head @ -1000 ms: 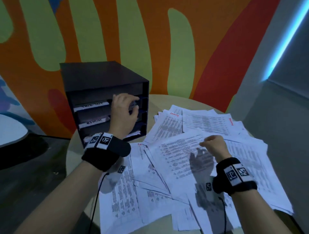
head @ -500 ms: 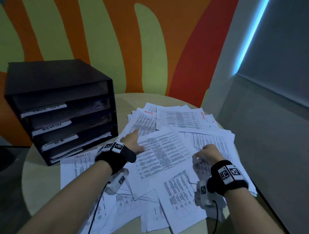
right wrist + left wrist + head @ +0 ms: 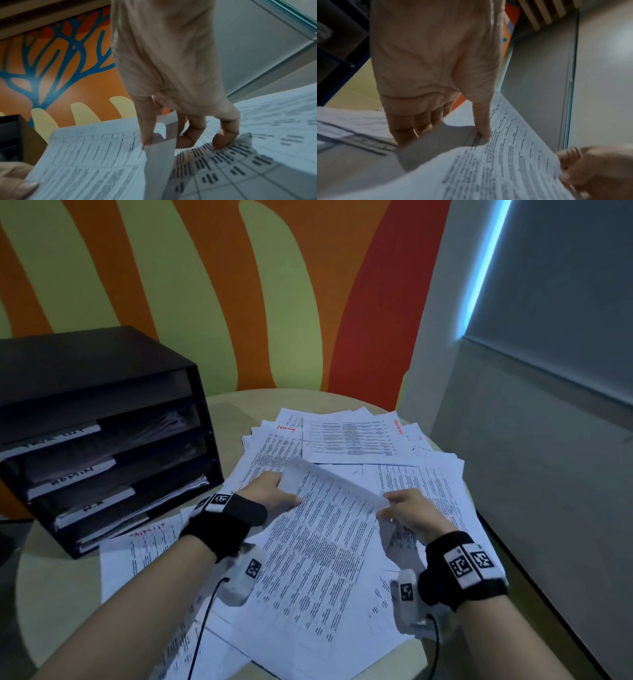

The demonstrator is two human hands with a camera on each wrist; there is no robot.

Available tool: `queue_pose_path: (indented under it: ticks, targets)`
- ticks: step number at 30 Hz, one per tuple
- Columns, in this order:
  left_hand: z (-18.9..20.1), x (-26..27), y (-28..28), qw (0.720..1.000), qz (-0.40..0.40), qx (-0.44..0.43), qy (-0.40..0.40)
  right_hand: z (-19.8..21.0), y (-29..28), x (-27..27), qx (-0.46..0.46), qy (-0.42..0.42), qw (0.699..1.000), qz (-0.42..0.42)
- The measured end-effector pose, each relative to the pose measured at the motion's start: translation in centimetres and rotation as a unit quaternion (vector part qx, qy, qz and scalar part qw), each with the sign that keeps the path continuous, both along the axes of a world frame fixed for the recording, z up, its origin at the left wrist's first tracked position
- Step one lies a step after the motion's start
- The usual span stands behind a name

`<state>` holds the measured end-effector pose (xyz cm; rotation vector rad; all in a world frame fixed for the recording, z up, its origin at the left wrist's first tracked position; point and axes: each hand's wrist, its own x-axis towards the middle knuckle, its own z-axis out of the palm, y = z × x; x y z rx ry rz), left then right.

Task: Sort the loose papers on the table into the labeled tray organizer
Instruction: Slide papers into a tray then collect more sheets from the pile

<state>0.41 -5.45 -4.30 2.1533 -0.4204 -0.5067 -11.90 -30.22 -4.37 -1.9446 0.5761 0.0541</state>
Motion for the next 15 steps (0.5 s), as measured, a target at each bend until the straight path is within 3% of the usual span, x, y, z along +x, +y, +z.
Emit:
queue_pose_path:
  ticks: [4, 7, 11, 15]
  targets:
    - [0.2, -0.2, -0.6, 0.997, 0.054, -0.056, 0.008, -0.6, -0.1, -0.5, 0.093, -0.084, 0.988, -0.089]
    - [-0.2, -0.1, -0.7, 0.99, 0.08, -0.105, 0.044, -1.0, 0.1, -1.6, 0.142, -0.067, 0.982, -0.105]
    - [-0.8, -0.5, -1.6, 0.981, 0.105, -0.144, 0.076, -1.3, 0.1, -3.0, 0.113, -0.03, 0.99, -0.073]
    - [-1.9, -2.1, -3.5, 0.97, 0.121, -0.183, 0.1, 0.1, -1.4, -5.1, 0.046, -0.077, 0.979, -0.181]
